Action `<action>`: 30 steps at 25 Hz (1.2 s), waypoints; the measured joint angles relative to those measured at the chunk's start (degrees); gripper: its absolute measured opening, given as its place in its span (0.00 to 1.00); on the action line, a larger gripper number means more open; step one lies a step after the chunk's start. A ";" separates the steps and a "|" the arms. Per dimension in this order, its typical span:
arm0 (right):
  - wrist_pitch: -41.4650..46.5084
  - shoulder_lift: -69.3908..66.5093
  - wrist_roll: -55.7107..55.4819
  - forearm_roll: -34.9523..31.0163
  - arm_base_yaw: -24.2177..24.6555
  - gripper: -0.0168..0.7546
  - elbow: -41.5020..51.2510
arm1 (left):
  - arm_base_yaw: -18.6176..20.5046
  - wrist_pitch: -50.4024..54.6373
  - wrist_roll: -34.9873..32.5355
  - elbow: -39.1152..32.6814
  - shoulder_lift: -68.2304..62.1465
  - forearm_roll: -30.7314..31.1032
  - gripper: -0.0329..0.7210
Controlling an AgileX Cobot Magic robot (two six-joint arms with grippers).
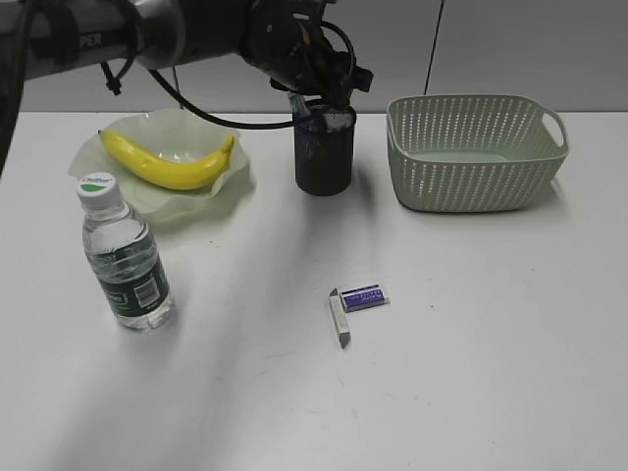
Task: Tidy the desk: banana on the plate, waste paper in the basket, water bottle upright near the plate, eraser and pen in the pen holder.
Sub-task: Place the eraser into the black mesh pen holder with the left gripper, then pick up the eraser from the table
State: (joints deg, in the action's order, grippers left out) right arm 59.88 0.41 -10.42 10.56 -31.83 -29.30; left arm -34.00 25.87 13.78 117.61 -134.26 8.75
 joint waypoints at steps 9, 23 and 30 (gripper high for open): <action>-0.01 0.00 0.00 0.00 0.00 0.34 0.00 | -0.05 18.53 0.00 0.00 13.90 1.64 0.62; 0.00 0.00 0.00 0.00 0.00 0.34 0.00 | -0.05 43.50 0.00 -13.13 51.08 5.89 0.48; 0.00 0.00 0.00 0.00 0.00 0.34 0.00 | -0.05 43.79 0.00 -46.59 78.58 1.72 0.47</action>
State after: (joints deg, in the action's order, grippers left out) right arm 59.88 0.41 -10.42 10.56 -31.83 -29.30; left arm -34.05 69.66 13.78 71.02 -55.68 10.47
